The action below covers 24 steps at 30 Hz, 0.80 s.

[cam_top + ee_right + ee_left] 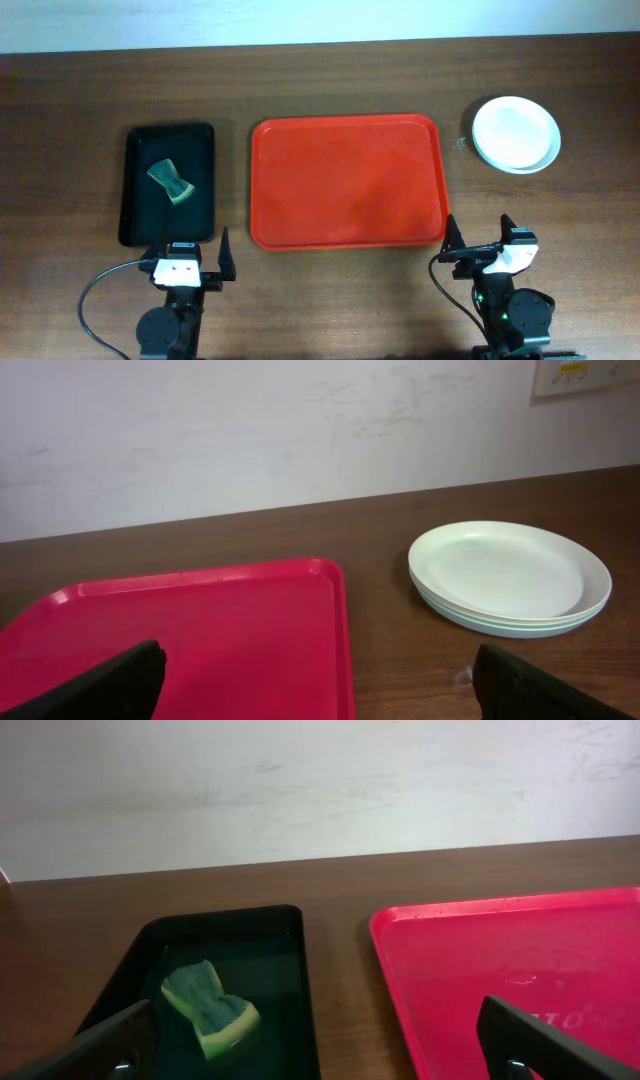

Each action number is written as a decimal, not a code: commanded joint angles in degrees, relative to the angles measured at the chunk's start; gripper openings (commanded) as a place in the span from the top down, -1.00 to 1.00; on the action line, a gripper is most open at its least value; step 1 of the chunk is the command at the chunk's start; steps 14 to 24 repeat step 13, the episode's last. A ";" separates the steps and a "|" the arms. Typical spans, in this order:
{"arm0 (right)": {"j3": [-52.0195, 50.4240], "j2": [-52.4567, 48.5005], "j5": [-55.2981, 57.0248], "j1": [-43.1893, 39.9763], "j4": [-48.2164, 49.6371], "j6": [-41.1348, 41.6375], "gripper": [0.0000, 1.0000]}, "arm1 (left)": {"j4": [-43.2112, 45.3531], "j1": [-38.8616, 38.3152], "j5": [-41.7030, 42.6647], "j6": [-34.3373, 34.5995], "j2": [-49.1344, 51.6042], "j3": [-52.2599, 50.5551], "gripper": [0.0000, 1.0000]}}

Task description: Clean dirty plates on tray and stack at the side

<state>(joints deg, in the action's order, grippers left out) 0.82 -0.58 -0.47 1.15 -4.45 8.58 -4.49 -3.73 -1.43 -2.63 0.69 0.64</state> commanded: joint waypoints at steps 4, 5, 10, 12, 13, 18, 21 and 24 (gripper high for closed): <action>-0.50 0.37 -0.11 -0.31 -0.04 0.02 -0.97 | -0.33 0.15 1.27 -1.11 -0.39 -0.15 -0.98; -0.50 0.37 -0.13 -0.31 -0.02 0.02 -0.97 | -0.33 0.15 1.27 -1.11 -0.39 -0.15 -0.98; -0.50 0.37 -0.11 -0.31 -0.02 0.04 -0.97 | -0.33 0.15 1.27 -1.11 -0.39 -0.15 -0.99; -0.50 0.37 -0.11 -0.31 -0.02 0.02 -0.97 | -0.33 0.15 1.27 -1.11 -0.39 -0.15 -0.98; -0.50 0.37 -0.11 -0.31 -0.02 0.02 -0.97 | -0.33 0.15 1.27 -1.11 -0.39 -0.15 -0.98; -0.50 0.37 -0.11 -0.31 -0.02 0.02 -0.97 | -0.33 0.15 1.27 -1.11 -0.39 -0.15 -0.98; -0.50 0.37 -0.11 -0.31 -0.02 0.02 -0.97 | -0.33 0.15 1.27 -1.11 -0.39 -0.15 -0.98; -0.50 0.37 -0.11 -0.31 -0.02 0.02 -0.97 | -0.33 0.15 1.27 -1.11 -0.39 -0.15 -0.98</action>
